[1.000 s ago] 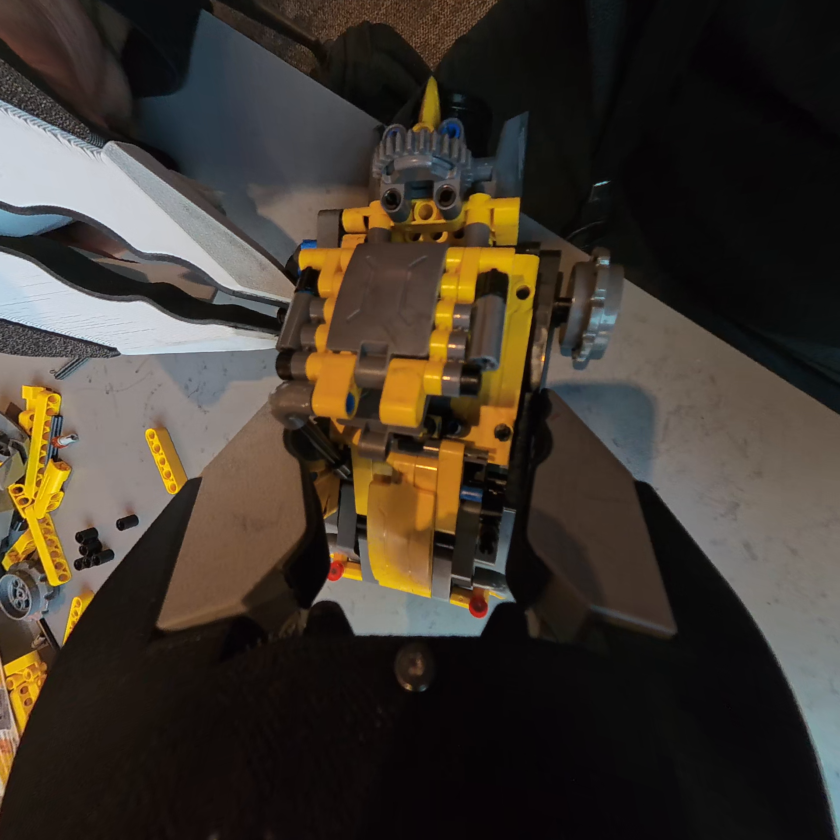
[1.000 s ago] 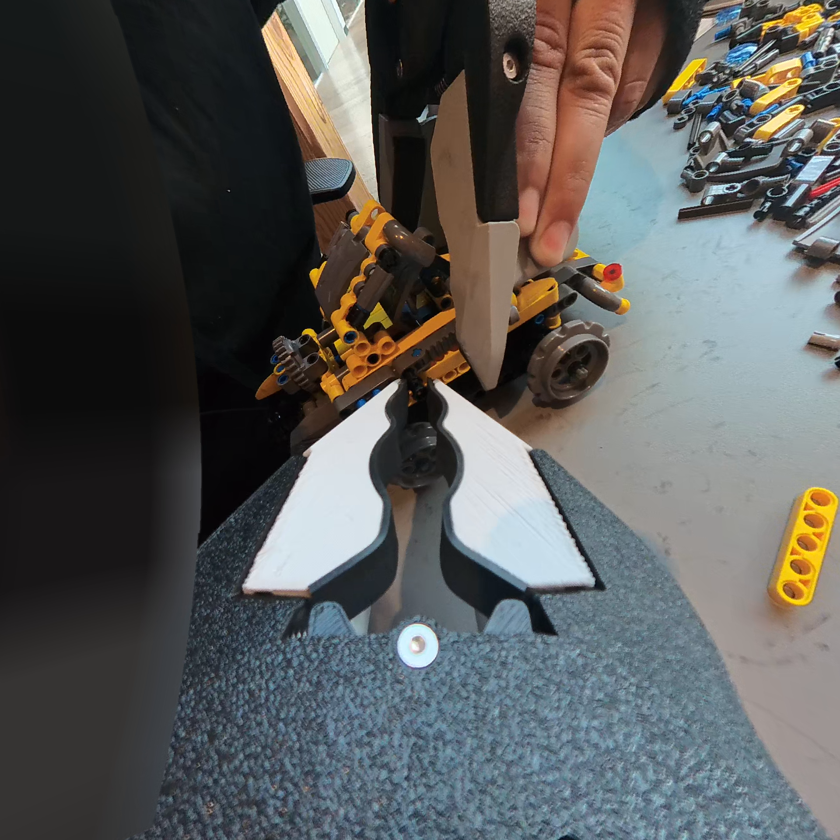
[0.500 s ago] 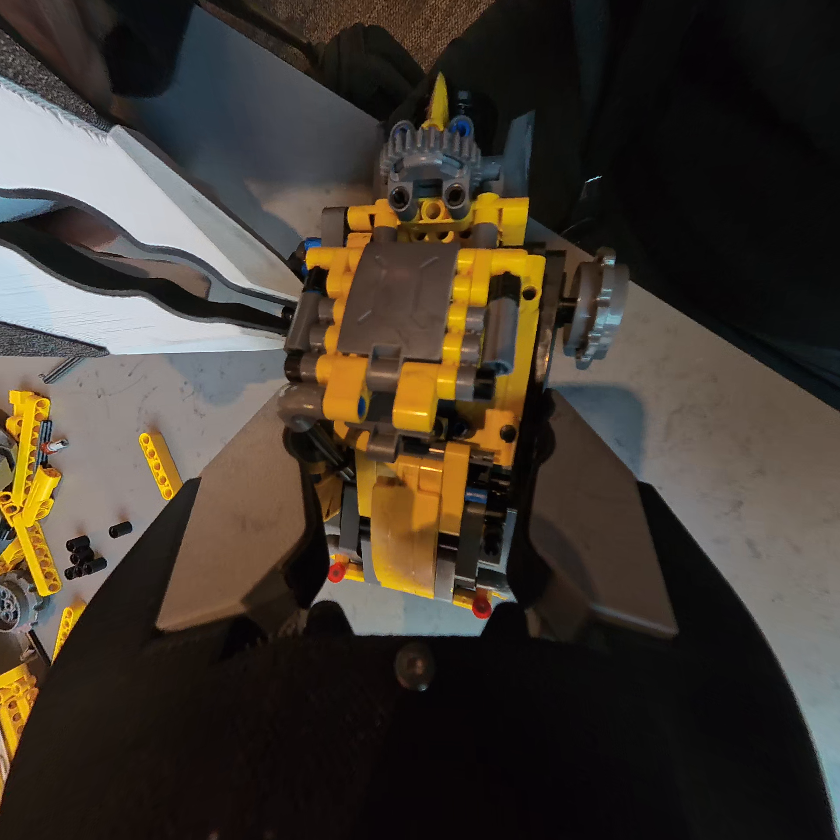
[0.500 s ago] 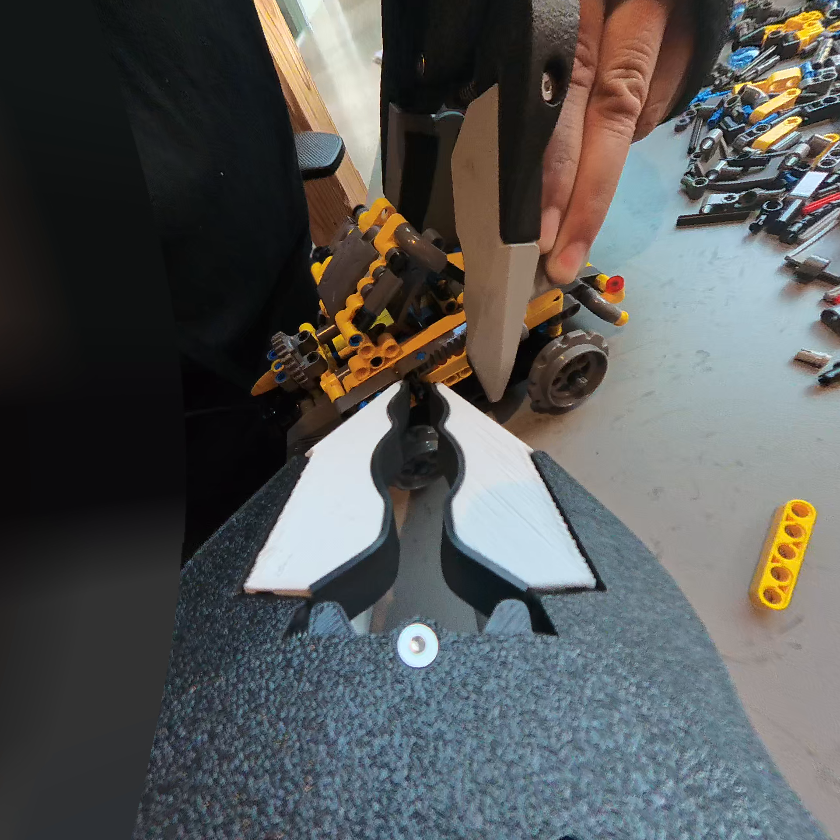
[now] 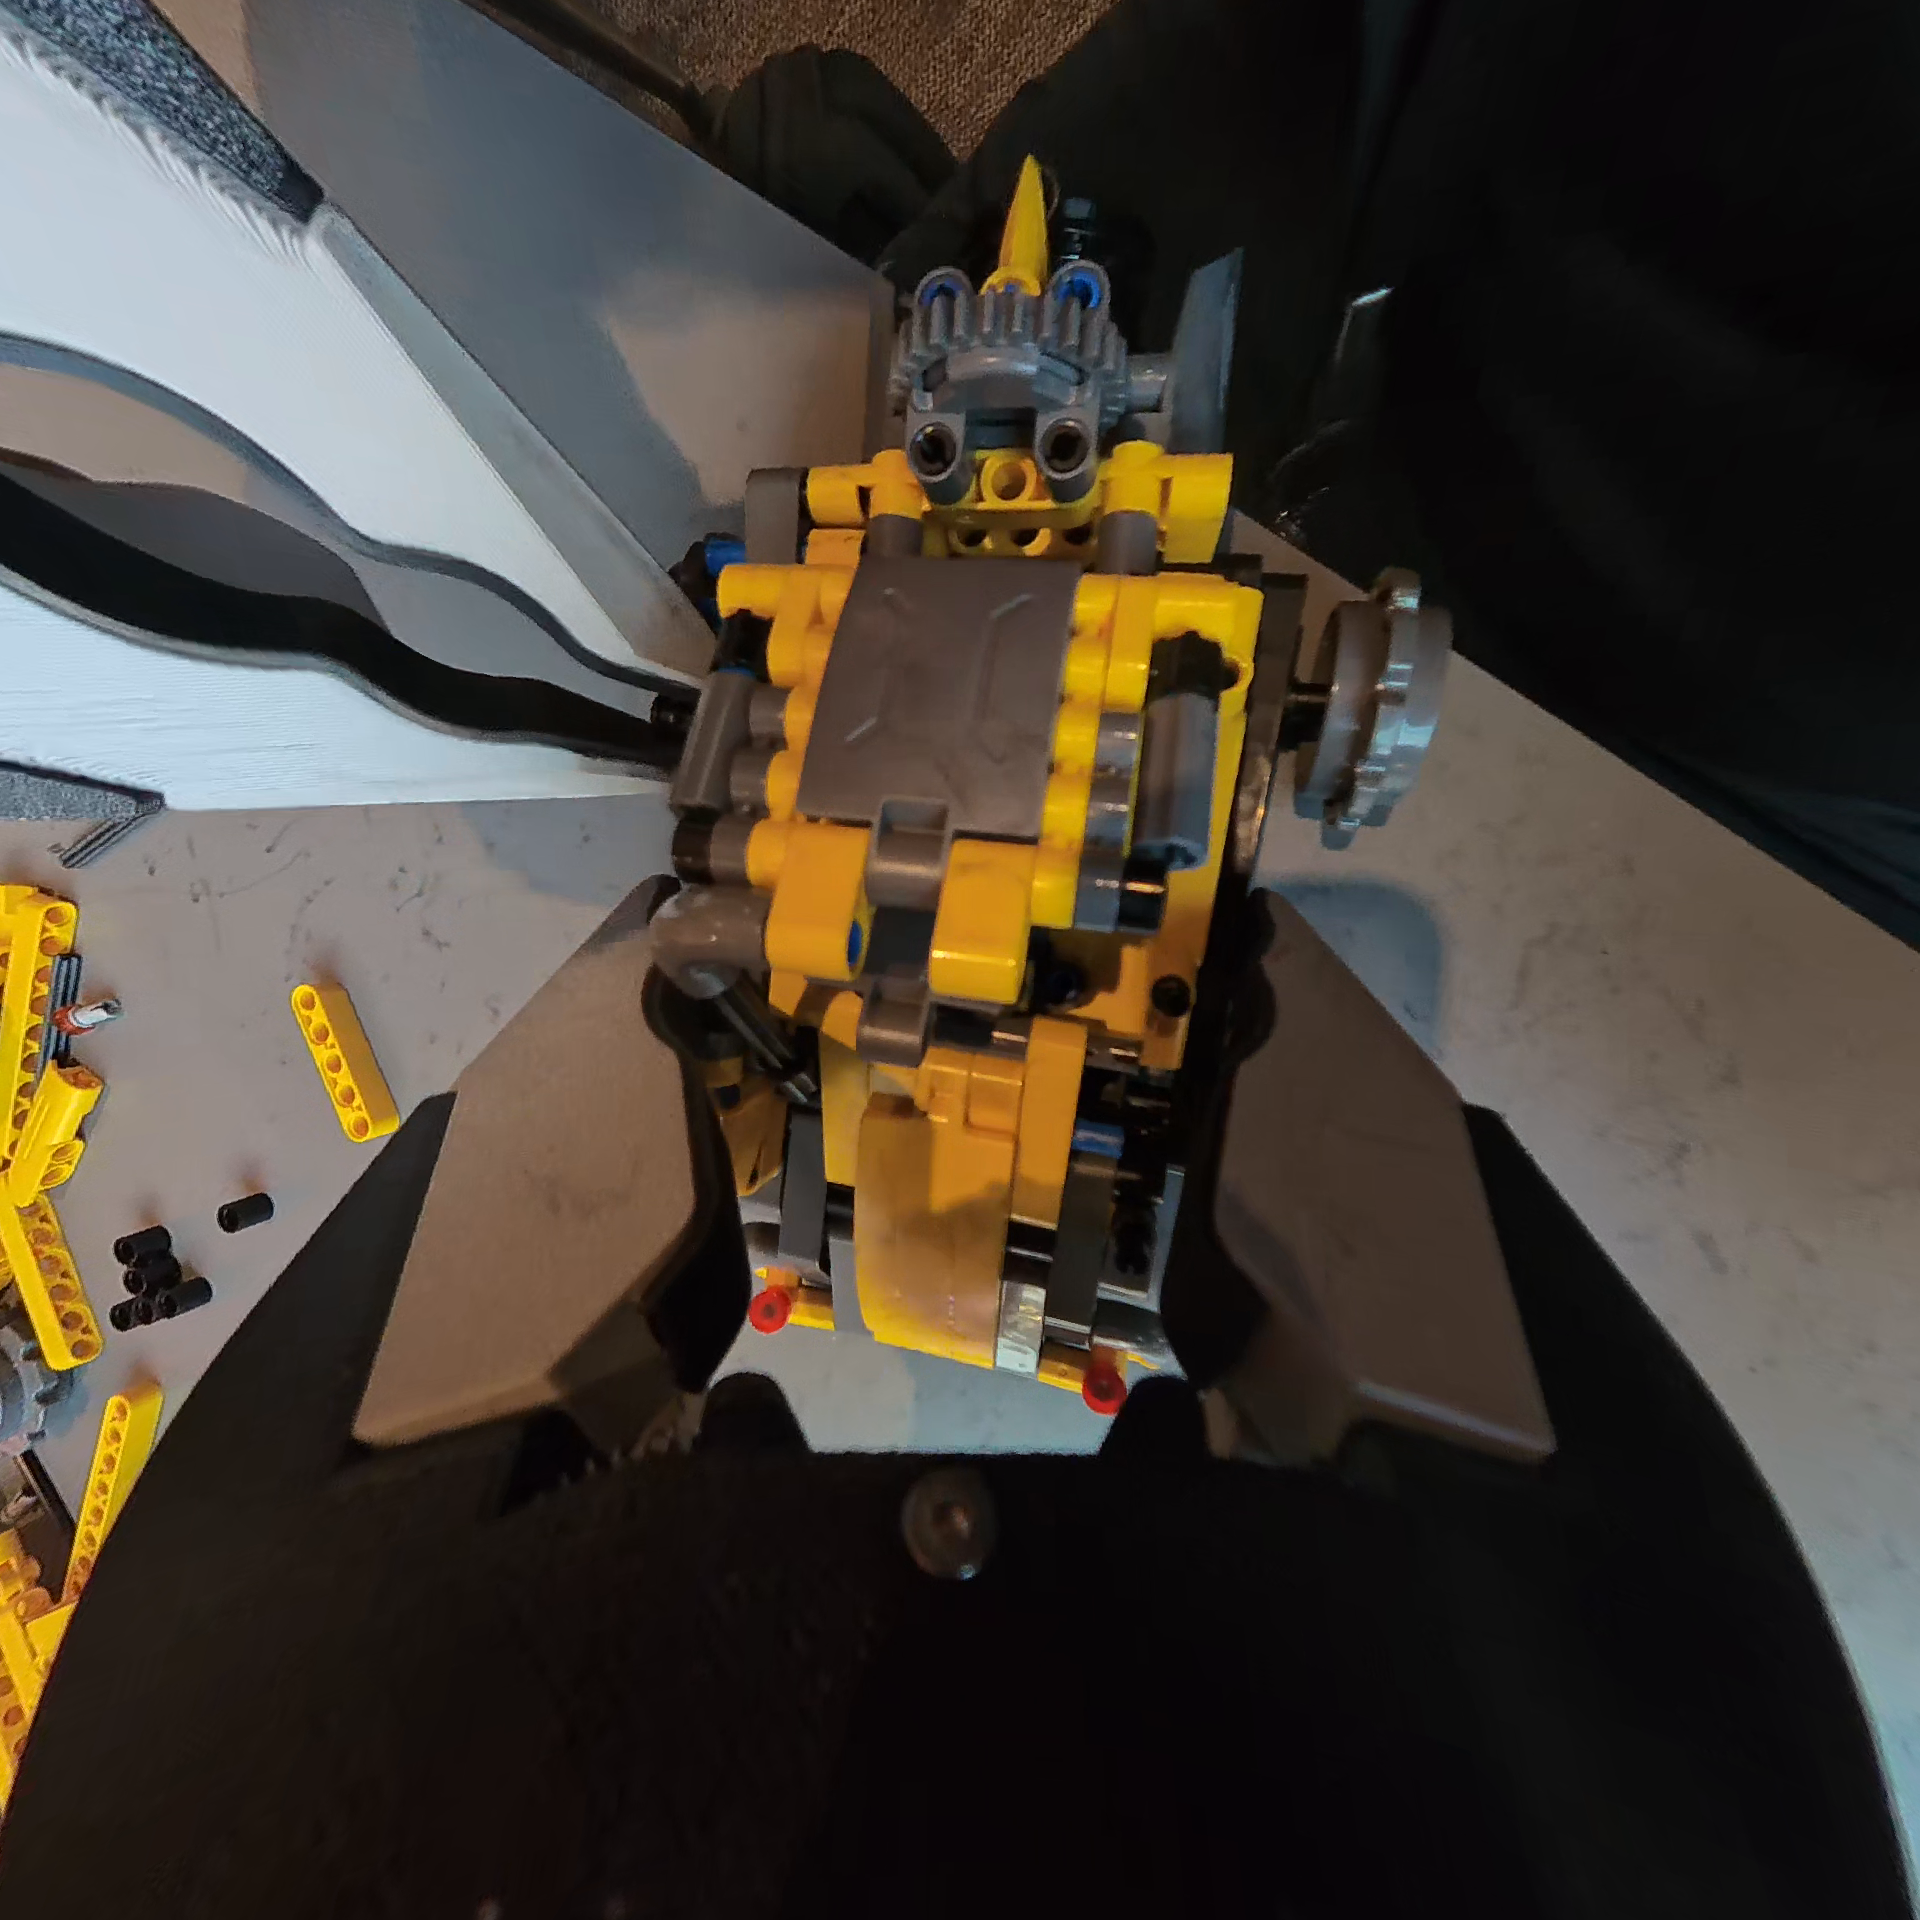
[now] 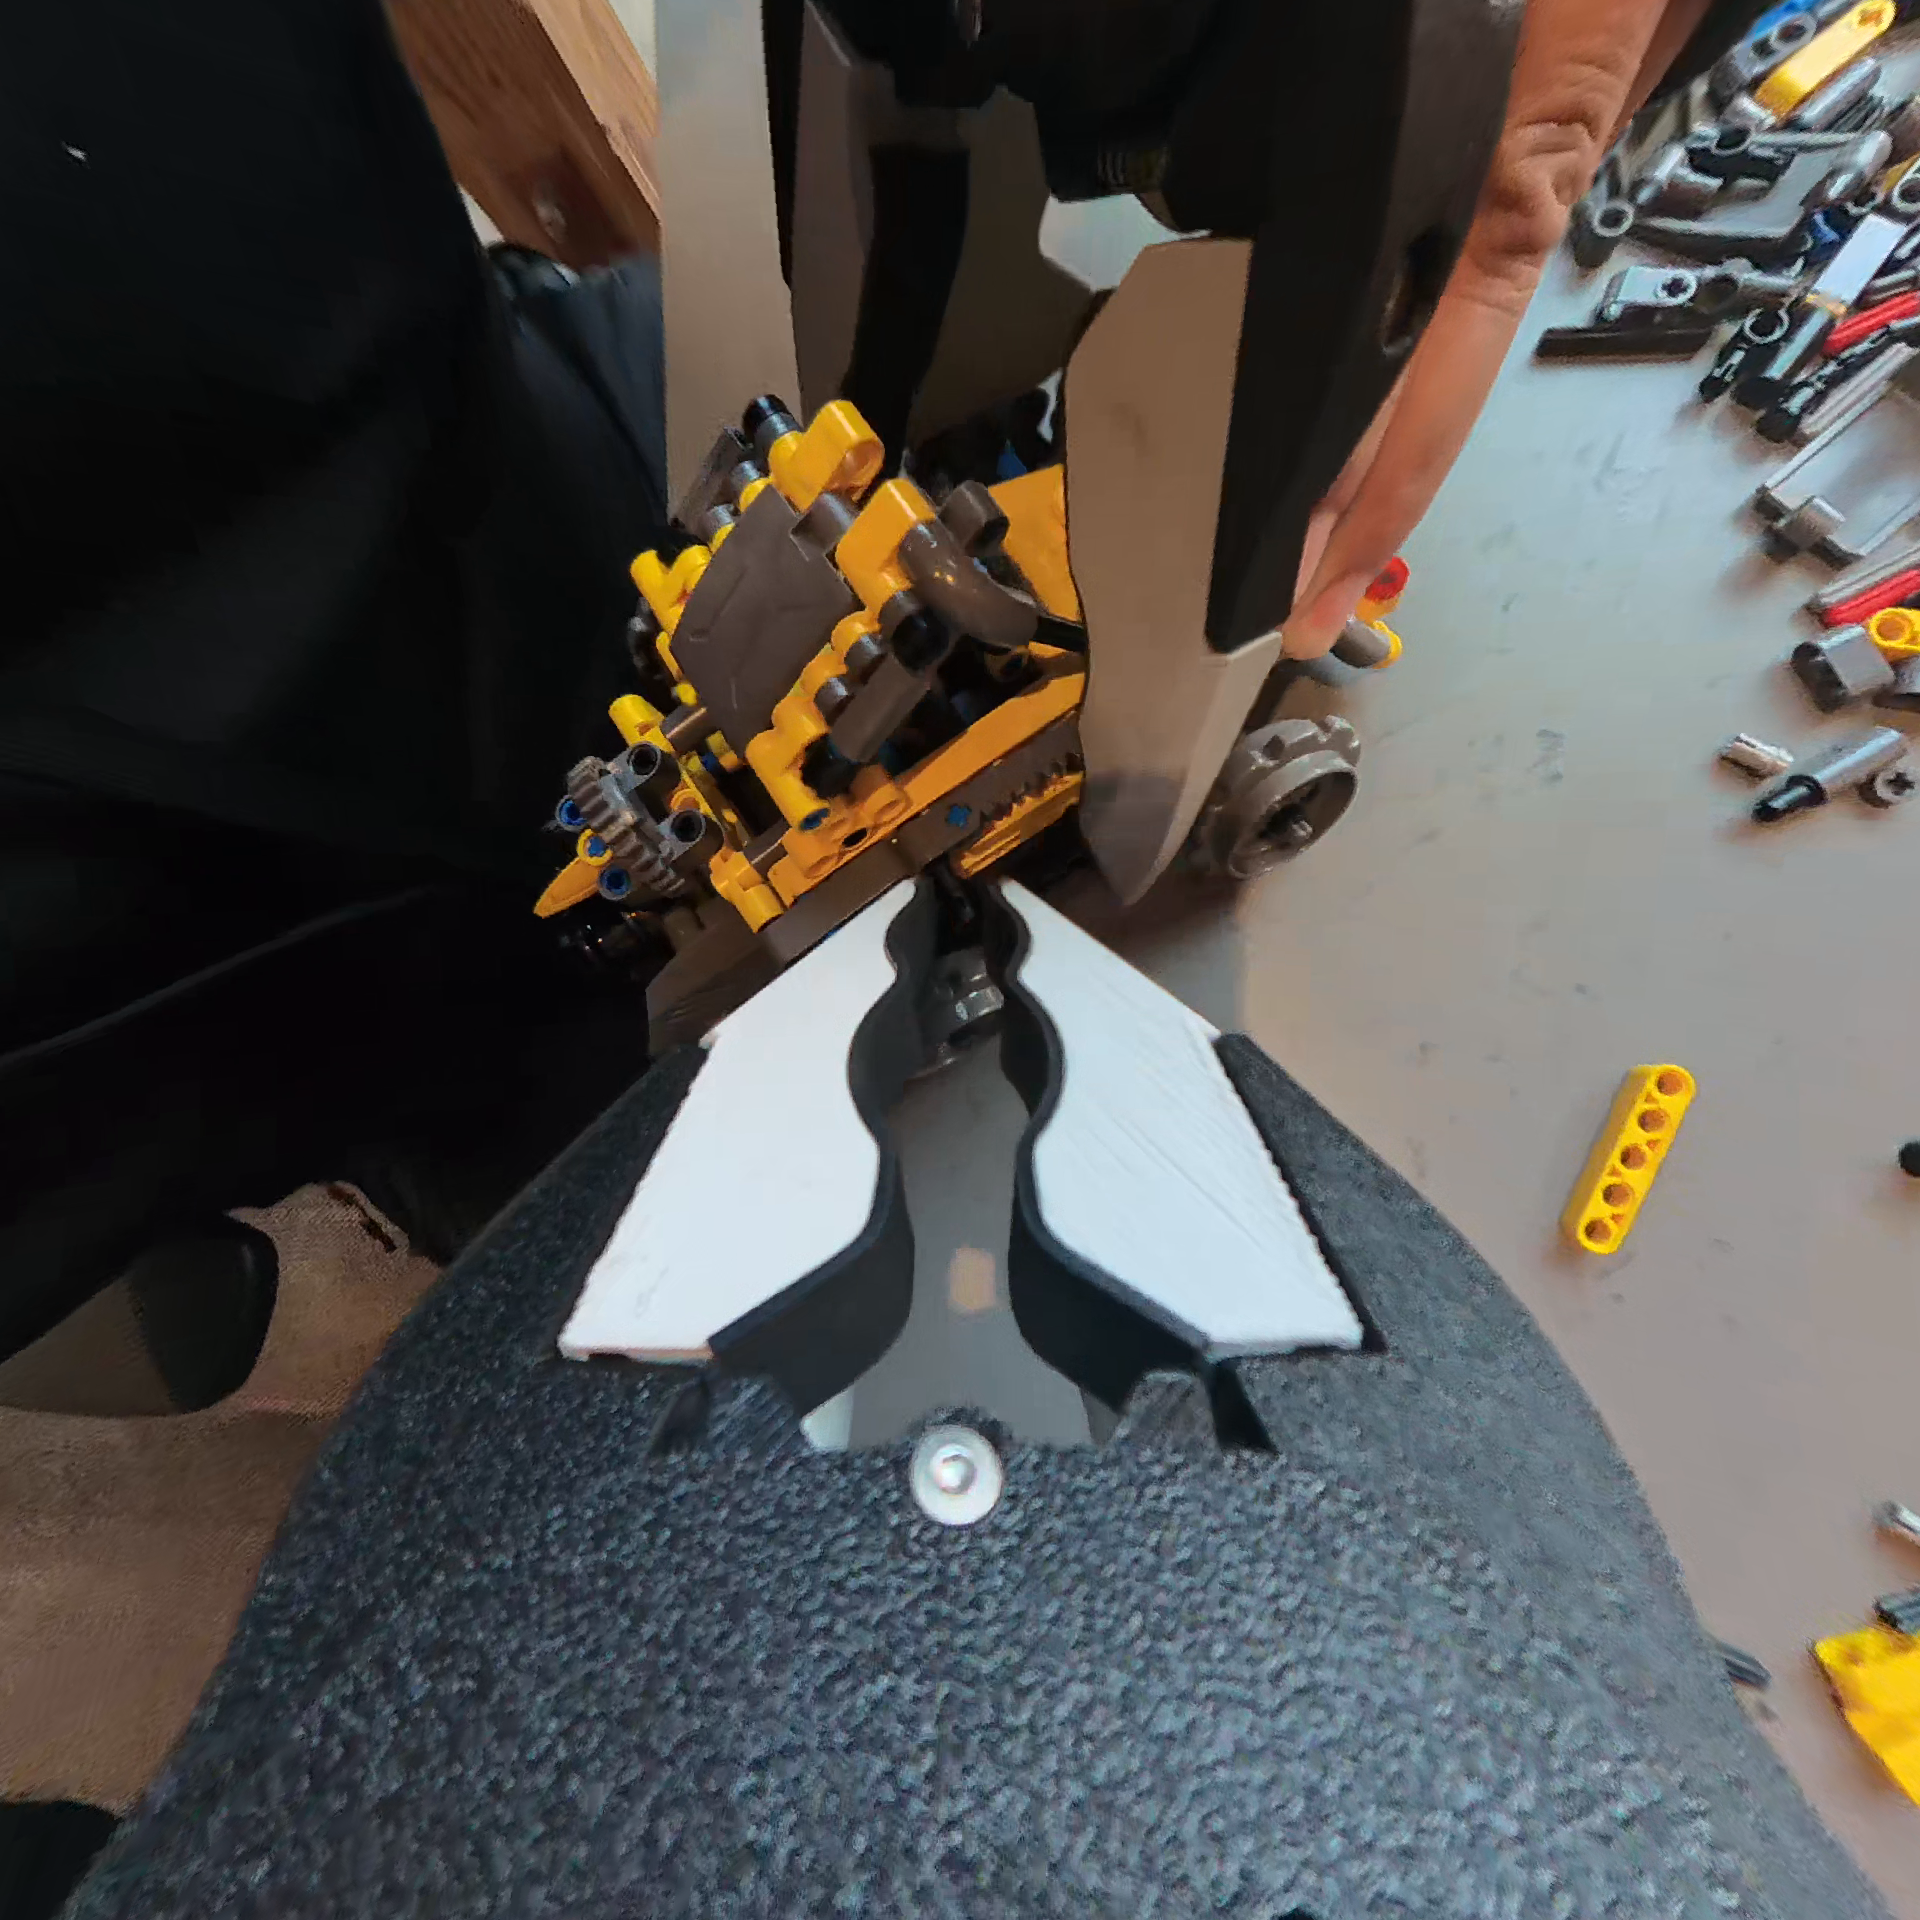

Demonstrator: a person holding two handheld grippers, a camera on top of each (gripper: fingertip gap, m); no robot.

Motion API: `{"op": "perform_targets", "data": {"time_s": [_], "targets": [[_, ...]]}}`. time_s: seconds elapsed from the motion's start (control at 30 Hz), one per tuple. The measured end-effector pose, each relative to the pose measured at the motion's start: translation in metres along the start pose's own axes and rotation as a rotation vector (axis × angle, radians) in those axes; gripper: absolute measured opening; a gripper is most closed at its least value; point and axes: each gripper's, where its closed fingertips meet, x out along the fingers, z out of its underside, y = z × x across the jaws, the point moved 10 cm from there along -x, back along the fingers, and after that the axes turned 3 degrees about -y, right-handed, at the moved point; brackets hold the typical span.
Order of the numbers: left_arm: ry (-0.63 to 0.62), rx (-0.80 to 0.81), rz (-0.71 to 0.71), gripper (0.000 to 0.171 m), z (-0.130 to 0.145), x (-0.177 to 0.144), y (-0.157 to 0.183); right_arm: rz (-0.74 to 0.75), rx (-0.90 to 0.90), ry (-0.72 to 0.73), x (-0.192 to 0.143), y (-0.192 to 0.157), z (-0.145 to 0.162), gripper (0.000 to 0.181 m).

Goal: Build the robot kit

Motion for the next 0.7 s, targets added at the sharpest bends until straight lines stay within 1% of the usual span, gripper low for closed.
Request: {"op": "perform_targets", "data": {"time_s": [0.17,0.27,0.3,0.4,0.43,0.53,0.63,0.7], "targets": [[0.001,-0.007,-0.020,0.100,-0.001,0.000,0.001,0.033,0.040,-0.112,-0.002,-0.003,-0.008,0.007],[-0.003,-0.008,-0.026,0.100,-0.002,0.000,0.002,0.007,0.046,-0.162,-0.002,0.000,-0.012,0.007],[-0.005,-0.004,-0.023,0.100,-0.003,0.000,0.002,-0.022,0.042,-0.141,-0.001,0.002,-0.011,0.007],[0.004,-0.006,-0.004,0.102,-0.002,0.001,0.003,-0.181,0.148,0.023,0.005,0.013,0.004,0.006],[0.005,-0.007,-0.001,0.102,-0.002,0.001,0.004,-0.189,0.151,0.058,0.006,0.013,0.007,0.006],[0.007,-0.001,0.005,0.103,-0.001,0.001,0.003,-0.153,0.111,0.107,0.006,0.010,0.009,0.006],[0.006,0.002,0.007,0.103,-0.001,0.001,0.004,-0.168,0.119,0.203,0.009,0.010,0.017,0.005],[0.005,-0.003,0.002,0.103,-0.001,0.001,0.004,-0.171,0.091,0.252,0.010,0.010,0.021,0.007]]}}
